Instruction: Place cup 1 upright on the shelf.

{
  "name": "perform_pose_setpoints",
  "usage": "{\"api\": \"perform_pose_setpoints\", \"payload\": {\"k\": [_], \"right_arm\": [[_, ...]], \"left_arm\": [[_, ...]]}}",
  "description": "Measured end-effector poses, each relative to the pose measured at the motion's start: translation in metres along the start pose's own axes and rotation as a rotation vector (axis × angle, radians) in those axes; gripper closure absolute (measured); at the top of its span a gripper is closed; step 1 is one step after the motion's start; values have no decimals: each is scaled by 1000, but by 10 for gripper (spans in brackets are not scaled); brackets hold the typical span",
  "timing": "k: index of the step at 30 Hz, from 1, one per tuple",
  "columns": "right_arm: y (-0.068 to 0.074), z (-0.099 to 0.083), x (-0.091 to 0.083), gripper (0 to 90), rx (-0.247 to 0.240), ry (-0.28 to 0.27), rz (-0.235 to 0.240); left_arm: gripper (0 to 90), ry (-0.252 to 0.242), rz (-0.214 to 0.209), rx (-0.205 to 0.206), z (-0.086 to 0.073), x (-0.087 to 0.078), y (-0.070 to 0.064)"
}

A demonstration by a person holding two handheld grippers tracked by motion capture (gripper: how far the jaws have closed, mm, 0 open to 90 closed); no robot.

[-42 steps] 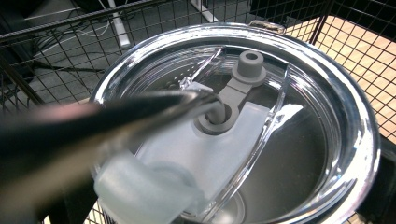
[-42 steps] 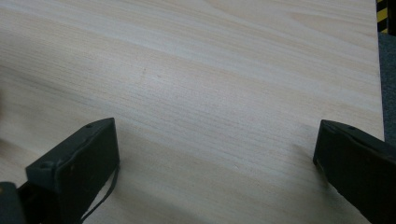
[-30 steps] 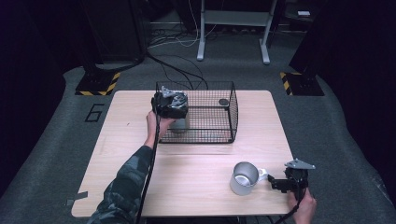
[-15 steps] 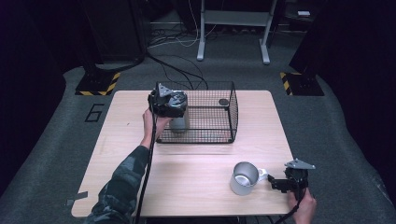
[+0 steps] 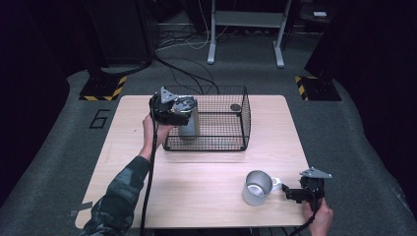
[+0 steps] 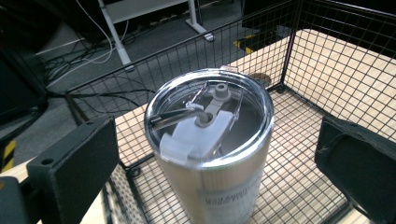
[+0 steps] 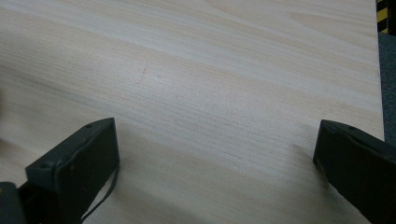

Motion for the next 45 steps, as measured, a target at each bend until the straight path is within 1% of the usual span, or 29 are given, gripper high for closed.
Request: {"api": "perform_pose_setpoints", "payload": {"k": [3,5,6,8,9,10,11,15,18,20,21,22,23,25,26,28,29,30,33,34,35,36,37,38,39,40,42,43,45], "right_arm": [[0,0,0,0,0,0,0],[0,0,0,0,0,0,0],[0,0,0,0,1,-3,0],[0,0,0,0,-6,1,0],[0,0,0,0,0,-2,-1],[0,0,0,0,-5,-2,0],[0,0,0,0,-2,-3,0],[0,0,0,0,-2,-2,0],[0,0,0,0,-5,-2,-1],[-1,0,0,0,-8,-2,0],[-1,0,0,0,-8,-2,0],[0,0,0,0,-9,-2,0],[-1,0,0,0,-9,-1,0],[0,0,0,0,-8,-2,0],[0,0,0,0,-8,-1,-1],[-1,0,0,0,-8,-2,-1],[-1,0,0,0,-6,-1,-1],[-1,0,0,0,-6,-1,-2],[-1,0,0,0,-5,3,-1],[0,0,0,0,-4,4,-1],[-1,0,0,0,-5,5,-1],[0,0,0,0,-4,1,-2],[-1,0,0,0,-6,-1,-2],[0,0,0,0,-5,-1,-2],[0,0,0,0,-3,0,-2],[0,0,0,0,-3,0,-2],[0,0,0,0,-3,0,-2],[0,0,0,0,-3,0,-2],[0,0,0,0,-2,5,-1]], "left_arm": [[0,-1,1,0,-2,-5,0],[0,7,-11,4,-4,-9,-2],[0,1,-7,6,-4,-10,-2],[0,11,-16,12,-7,-15,-4],[0,11,-20,12,-8,-17,-5],[0,15,-22,22,-10,-19,-5],[0,20,-22,24,-11,-21,-6],[0,8,-25,24,-14,-28,-9],[0,16,-34,32,-19,-37,-13],[0,18,-30,39,-23,-42,-16],[0,24,-39,40,-26,-45,-17],[0,18,-34,42,-28,-48,-19],[0,22,-38,46,-30,-49,-20],[0,36,-66,36,-35,-53,-24],[0,29,-81,31,-37,-55,-26],[0,21,-78,39,-42,-59,-29],[0,30,-85,37,-46,-60,-31],[0,36,-104,32,-49,-61,-34],[0,51,-91,58,-62,-63,-40],[0,66,-95,61,-68,-64,-42],[0,67,-92,63,-73,-63,-43],[0,83,-98,55,-79,-64,-45],[0,93,-96,62,-84,-64,-45],[0,100,-92,59,-91,-65,-45],[0,108,-94,54,-95,-65,-45],[0,108,-84,61,-98,-65,-44],[0,130,-89,54,-108,-66,-43],[0,129,-89,49,-111,-66,-43],[0,151,-106,30,-123,-66,-43]]}}
Point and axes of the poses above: each handheld gripper's, and its own axes: x roughly forward along the jaws, z roughly out of its top, y roughly to its left, the point moved 8 cm from there along x, roughly forward along the jaws, and after that the axes turned 10 degrees about -z, right-handed, at the moved point
